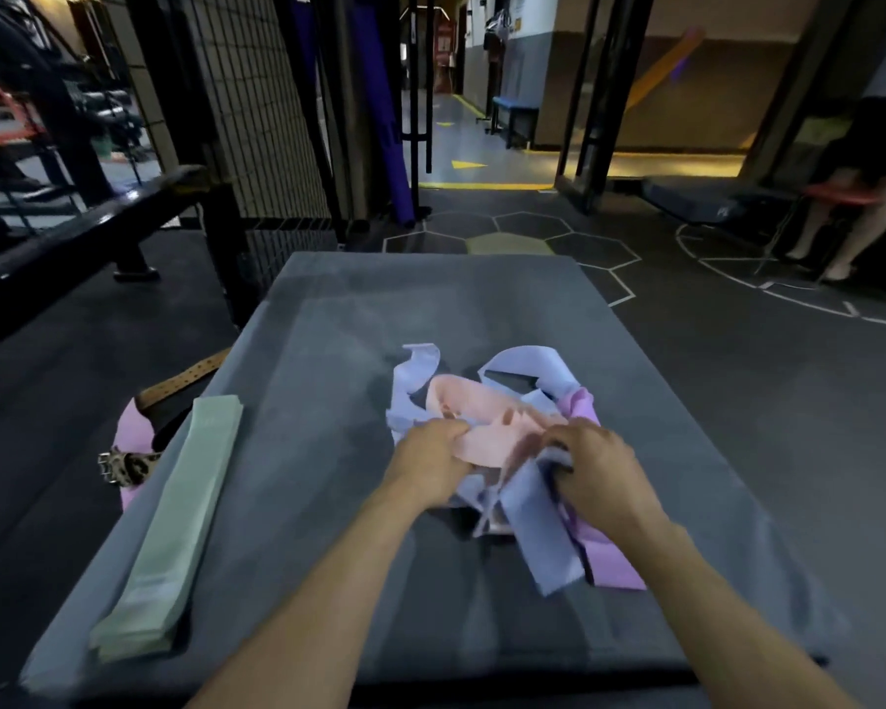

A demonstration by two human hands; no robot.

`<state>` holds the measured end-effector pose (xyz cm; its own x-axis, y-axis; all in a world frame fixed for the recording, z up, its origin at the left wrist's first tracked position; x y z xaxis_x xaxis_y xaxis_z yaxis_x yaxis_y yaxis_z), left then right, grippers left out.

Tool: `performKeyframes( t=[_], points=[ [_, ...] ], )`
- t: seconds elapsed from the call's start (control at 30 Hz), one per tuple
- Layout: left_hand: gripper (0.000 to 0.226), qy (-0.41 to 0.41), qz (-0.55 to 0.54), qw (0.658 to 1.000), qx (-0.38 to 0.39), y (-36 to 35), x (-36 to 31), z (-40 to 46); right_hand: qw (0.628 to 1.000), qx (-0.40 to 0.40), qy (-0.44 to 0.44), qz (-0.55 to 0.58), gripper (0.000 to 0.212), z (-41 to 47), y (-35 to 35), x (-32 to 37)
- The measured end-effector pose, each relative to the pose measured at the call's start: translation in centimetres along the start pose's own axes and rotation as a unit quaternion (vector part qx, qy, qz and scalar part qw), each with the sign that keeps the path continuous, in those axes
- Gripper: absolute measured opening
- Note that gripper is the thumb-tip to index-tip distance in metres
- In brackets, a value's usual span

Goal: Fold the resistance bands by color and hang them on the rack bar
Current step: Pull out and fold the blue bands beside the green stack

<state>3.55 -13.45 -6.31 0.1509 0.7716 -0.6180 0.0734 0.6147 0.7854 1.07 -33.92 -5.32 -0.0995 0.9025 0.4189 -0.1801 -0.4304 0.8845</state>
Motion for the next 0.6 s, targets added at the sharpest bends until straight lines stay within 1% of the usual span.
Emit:
performKeyframes(
  t=[0.07,0.13,0.2,0.23,0.3,0.4,0.43,0.47,0.5,0.53,0.6],
  points=[
    [0.019,-0.031,-0.074,0.997,-0.001,-1.3,-2.0,0.2,0.999,-0.045,-0.012,-0.017,0.018,-0.1,0.9,-1.1],
    [0.028,-0.048,-0.136,0.989,-0.016,-2.0,-3.8,0.6,0.995,-0.104,-0.005,-0.006,0.018,-0.1,2.0,-1.7],
    [0.043,-0.064,-0.164,0.984,-0.037,-2.2,-5.2,1.0,0.988,-0.152,-0.006,0.033,0.017,0.0,3.0,-2.3],
    [0.049,-0.062,-0.163,0.984,-0.033,-2.2,-5.4,1.1,0.987,-0.155,-0.010,0.043,0.016,0.1,3.2,-2.6],
    [0.058,-0.062,-0.144,0.988,0.013,-1.8,-5.2,1.0,0.992,-0.122,-0.012,0.022,0.019,0.2,2.9,-3.3],
    [0.058,-0.081,-0.102,0.989,0.071,-0.7,-3.5,0.7,0.999,-0.015,-0.025,-0.033,0.047,0.2,2.0,-4.3],
    [0.057,-0.082,-0.105,0.987,0.084,-0.1,-2.9,0.6,0.998,0.008,-0.039,-0.052,0.053,0.1,2.0,-4.5],
    [0.055,-0.080,-0.119,0.986,0.086,0.7,-2.3,0.6,0.997,0.013,-0.052,-0.064,0.056,0.1,2.2,-4.6],
    [0.049,-0.073,-0.123,0.987,0.072,1.5,-1.5,0.6,0.996,0.007,-0.061,-0.069,0.058,0.1,2.5,-4.7],
    [0.042,-0.065,-0.115,0.990,0.041,2.4,-0.7,0.6,0.996,-0.005,-0.062,-0.068,0.061,0.2,2.8,-4.6],
    [0.031,-0.044,-0.068,0.996,-0.038,4.1,1.0,0.6,0.996,-0.037,-0.047,-0.068,0.061,0.2,3.3,-4.2]
  ],
)
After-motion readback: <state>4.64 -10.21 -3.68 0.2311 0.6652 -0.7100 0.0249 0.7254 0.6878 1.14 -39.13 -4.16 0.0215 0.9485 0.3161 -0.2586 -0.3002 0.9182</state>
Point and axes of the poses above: each hand's wrist, its own z-axis towards the middle knuckle, its own y-axis out of the back of the hand, x = y × z, the point moved 1 cm from there along z, towards the middle knuckle, and after that the axes turned 4 degrees about -x, right-handed, at the moved point
